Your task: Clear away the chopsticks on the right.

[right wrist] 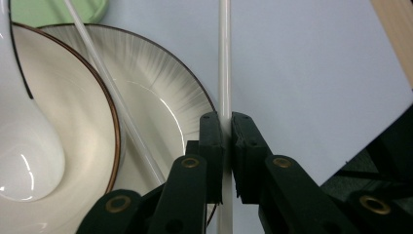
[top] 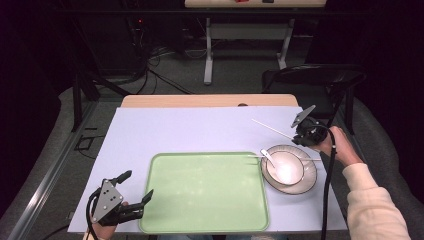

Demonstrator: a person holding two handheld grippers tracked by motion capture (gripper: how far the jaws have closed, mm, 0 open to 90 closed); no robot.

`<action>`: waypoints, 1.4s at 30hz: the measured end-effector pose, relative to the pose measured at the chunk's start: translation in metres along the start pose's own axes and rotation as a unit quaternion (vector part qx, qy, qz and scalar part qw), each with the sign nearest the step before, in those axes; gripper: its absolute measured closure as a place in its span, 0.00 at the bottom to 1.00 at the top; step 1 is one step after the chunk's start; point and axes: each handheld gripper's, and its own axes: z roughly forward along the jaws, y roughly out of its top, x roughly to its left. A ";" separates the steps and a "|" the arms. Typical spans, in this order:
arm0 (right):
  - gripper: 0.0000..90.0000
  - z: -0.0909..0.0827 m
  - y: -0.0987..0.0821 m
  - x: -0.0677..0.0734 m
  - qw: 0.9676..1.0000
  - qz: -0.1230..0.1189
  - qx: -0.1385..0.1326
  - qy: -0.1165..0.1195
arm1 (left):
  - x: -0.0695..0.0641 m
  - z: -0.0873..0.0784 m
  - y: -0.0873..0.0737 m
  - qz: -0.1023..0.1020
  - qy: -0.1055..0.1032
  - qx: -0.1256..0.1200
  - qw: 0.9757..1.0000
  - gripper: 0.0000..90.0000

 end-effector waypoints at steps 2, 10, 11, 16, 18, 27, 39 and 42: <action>0.93 -0.006 0.003 0.004 1.000 0.008 0.000 -0.005 | 0.000 0.000 0.000 0.000 0.000 0.000 1.000 0.17; 0.93 -0.023 0.012 0.020 0.999 0.025 -0.001 -0.020 | 0.000 0.000 0.000 0.002 -0.001 0.000 1.000 0.17; 0.93 -0.025 0.013 0.023 0.999 0.030 -0.003 -0.018 | 0.000 0.000 0.000 0.002 0.000 0.000 1.000 0.17; 0.93 -0.040 0.020 0.039 0.997 0.074 -0.008 -0.026 | 0.000 0.000 0.000 0.001 0.000 0.000 1.000 0.17; 0.93 -0.042 0.021 0.042 0.996 0.087 -0.011 -0.027 | 0.000 0.000 0.000 0.001 -0.001 -0.001 1.000 0.17; 0.93 -0.056 0.027 0.067 0.987 0.157 -0.010 -0.038 | 0.000 0.000 0.000 0.002 -0.001 -0.001 1.000 0.17; 0.93 -0.053 0.036 0.106 0.986 0.163 -0.012 -0.023 | -0.001 -0.001 0.000 0.002 -0.002 -0.002 1.000 0.17; 0.93 -0.054 0.037 0.113 0.985 0.170 -0.016 -0.020 | -0.001 0.000 0.000 0.001 -0.002 -0.001 1.000 0.17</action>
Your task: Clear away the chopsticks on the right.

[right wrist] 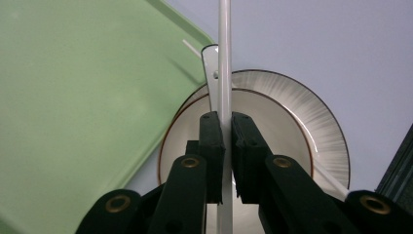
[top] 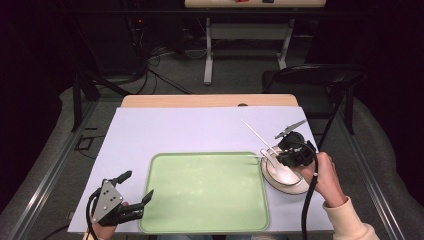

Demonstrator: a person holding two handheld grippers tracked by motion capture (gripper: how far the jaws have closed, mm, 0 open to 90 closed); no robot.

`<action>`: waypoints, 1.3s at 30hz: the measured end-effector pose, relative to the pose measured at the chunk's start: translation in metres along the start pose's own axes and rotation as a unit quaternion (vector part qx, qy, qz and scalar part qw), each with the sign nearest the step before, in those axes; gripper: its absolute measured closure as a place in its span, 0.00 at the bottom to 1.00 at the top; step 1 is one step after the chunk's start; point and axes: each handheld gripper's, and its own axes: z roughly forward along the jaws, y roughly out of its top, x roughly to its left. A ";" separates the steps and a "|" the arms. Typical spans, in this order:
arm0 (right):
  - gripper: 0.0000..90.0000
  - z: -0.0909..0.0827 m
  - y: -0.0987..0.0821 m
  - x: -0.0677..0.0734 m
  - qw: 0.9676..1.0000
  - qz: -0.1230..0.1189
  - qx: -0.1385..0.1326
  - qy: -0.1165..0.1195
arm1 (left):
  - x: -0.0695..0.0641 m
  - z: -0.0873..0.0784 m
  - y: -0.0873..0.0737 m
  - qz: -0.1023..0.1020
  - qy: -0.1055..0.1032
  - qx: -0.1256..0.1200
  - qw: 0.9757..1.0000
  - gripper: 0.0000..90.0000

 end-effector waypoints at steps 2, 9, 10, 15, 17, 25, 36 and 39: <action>0.93 -0.002 -0.001 0.004 1.000 0.004 -0.002 -0.001 | 0.000 0.000 0.000 0.001 -0.001 -0.001 1.000 0.17; 0.93 0.000 -0.005 0.020 1.000 0.020 -0.009 -0.001 | 0.000 0.000 0.000 0.001 -0.001 -0.001 1.000 0.17; 0.93 0.001 -0.005 0.022 1.000 0.020 -0.008 0.000 | 0.000 0.000 0.000 0.001 -0.001 -0.001 1.000 0.17; 0.93 0.008 -0.006 0.036 1.000 0.020 -0.009 0.008 | 0.000 0.000 0.000 0.000 0.000 -0.001 1.000 0.17; 0.93 0.011 -0.007 0.041 0.999 0.025 -0.015 0.014 | 0.000 0.000 0.000 0.000 0.000 -0.001 1.000 0.17; 0.93 0.025 -0.010 0.054 0.999 0.030 -0.004 0.029 | 0.000 0.000 0.000 0.000 0.000 -0.003 1.000 0.17; 0.93 0.060 -0.022 0.077 0.997 0.043 0.042 0.057 | 0.001 -0.001 0.000 0.001 0.000 -0.006 1.000 0.17; 0.93 0.069 -0.025 0.079 0.996 0.049 0.051 0.056 | 0.000 -0.002 0.000 0.000 -0.001 -0.007 1.000 0.17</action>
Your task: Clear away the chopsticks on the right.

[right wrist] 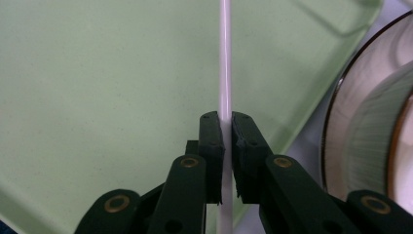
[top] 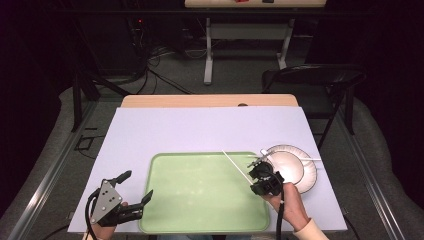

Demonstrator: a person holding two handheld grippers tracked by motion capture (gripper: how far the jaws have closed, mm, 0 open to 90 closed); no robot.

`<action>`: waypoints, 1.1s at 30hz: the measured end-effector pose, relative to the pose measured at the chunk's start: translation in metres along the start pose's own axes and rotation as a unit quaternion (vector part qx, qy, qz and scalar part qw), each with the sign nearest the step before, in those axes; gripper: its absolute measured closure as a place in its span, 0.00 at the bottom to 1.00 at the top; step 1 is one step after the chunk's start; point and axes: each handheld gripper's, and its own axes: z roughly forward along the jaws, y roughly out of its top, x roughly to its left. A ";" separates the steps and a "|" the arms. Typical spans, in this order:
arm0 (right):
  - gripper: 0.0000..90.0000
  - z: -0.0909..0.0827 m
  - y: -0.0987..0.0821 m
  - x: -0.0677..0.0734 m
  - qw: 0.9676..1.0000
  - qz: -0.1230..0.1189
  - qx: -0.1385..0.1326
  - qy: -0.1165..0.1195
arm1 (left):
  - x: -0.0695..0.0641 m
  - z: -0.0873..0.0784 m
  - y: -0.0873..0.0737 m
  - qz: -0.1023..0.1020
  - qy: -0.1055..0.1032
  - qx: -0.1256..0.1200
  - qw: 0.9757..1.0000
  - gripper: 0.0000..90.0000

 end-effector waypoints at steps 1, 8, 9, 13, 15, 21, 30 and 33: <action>0.93 0.003 0.000 0.001 1.000 0.000 0.006 0.001 | 0.000 0.000 0.000 0.000 0.000 -0.001 1.000 0.17; 0.93 0.016 0.001 0.007 1.000 0.000 0.021 0.005 | 0.000 0.000 0.000 -0.001 0.000 0.000 1.000 0.17; 0.93 0.018 0.001 0.008 1.000 -0.004 0.025 0.004 | 0.000 0.000 0.000 -0.001 -0.001 -0.001 1.000 0.17; 0.93 0.021 0.001 0.011 0.999 -0.010 0.030 0.004 | 0.000 0.000 0.000 -0.001 -0.001 -0.002 1.000 0.17; 0.92 0.024 0.001 0.014 0.999 -0.015 0.032 0.000 | 0.000 0.000 0.000 -0.001 -0.001 -0.002 1.000 0.17; 0.88 0.025 0.002 0.014 0.999 -0.028 0.032 0.001 | 0.000 0.000 0.000 -0.001 -0.001 -0.002 1.000 0.17; 0.59 0.015 0.002 0.016 0.997 -0.073 0.022 0.006 | 0.000 0.000 0.000 -0.002 -0.001 -0.003 1.000 0.17; 0.43 0.000 0.003 0.014 0.994 -0.104 0.004 0.013 | 0.000 0.000 0.000 -0.002 0.000 -0.003 1.000 0.17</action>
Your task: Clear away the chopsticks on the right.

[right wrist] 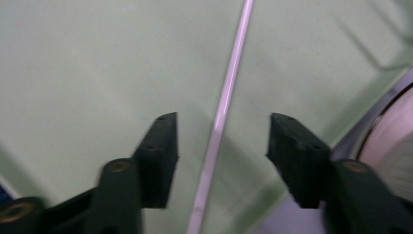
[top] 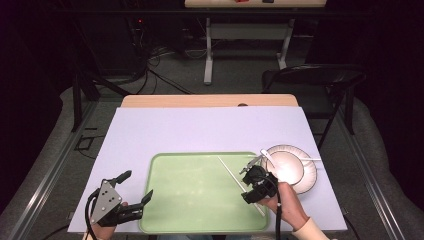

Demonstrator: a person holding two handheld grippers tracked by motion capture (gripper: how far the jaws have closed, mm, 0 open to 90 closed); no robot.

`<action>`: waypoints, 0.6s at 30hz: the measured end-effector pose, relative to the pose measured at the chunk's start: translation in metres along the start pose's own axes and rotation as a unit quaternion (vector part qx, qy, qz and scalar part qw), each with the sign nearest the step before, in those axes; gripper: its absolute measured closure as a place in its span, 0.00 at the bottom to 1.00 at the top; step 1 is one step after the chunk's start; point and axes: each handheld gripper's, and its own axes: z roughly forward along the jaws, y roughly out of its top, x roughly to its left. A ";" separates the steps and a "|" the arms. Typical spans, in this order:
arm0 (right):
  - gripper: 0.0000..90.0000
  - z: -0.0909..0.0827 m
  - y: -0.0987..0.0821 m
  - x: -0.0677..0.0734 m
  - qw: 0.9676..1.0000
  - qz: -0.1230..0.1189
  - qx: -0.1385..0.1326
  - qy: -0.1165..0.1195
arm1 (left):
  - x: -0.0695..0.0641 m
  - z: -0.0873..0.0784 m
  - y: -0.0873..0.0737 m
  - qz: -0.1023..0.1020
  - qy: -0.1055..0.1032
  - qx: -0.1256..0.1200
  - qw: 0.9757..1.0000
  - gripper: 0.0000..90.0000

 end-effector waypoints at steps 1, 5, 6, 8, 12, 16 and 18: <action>0.40 -0.006 0.000 -0.002 1.000 -0.009 -0.007 0.001 | 0.000 0.000 0.000 0.000 -0.001 0.000 1.000 0.17; 0.25 -0.027 -0.001 -0.013 0.999 -0.028 -0.040 -0.004 | 0.000 0.001 0.000 0.001 -0.001 0.002 1.000 0.17; 0.22 -0.031 -0.002 -0.016 0.998 -0.033 -0.046 -0.006 | 0.000 0.001 0.000 0.001 -0.001 0.002 1.000 0.17; 0.17 -0.039 -0.005 -0.023 0.998 -0.039 -0.054 -0.009 | 0.000 0.001 0.000 0.001 0.001 0.002 1.000 0.17; 0.13 -0.054 -0.007 -0.040 0.996 -0.046 -0.074 -0.032 | 0.000 0.001 0.000 0.002 0.001 0.003 1.000 0.17; 0.07 -0.069 -0.007 -0.061 0.994 -0.046 -0.081 -0.053 | 0.000 0.001 0.000 0.003 0.002 0.003 1.000 0.17; 0.03 -0.075 -0.006 -0.073 0.994 -0.039 -0.082 -0.061 | 0.000 0.001 0.000 0.002 0.002 0.003 1.000 0.17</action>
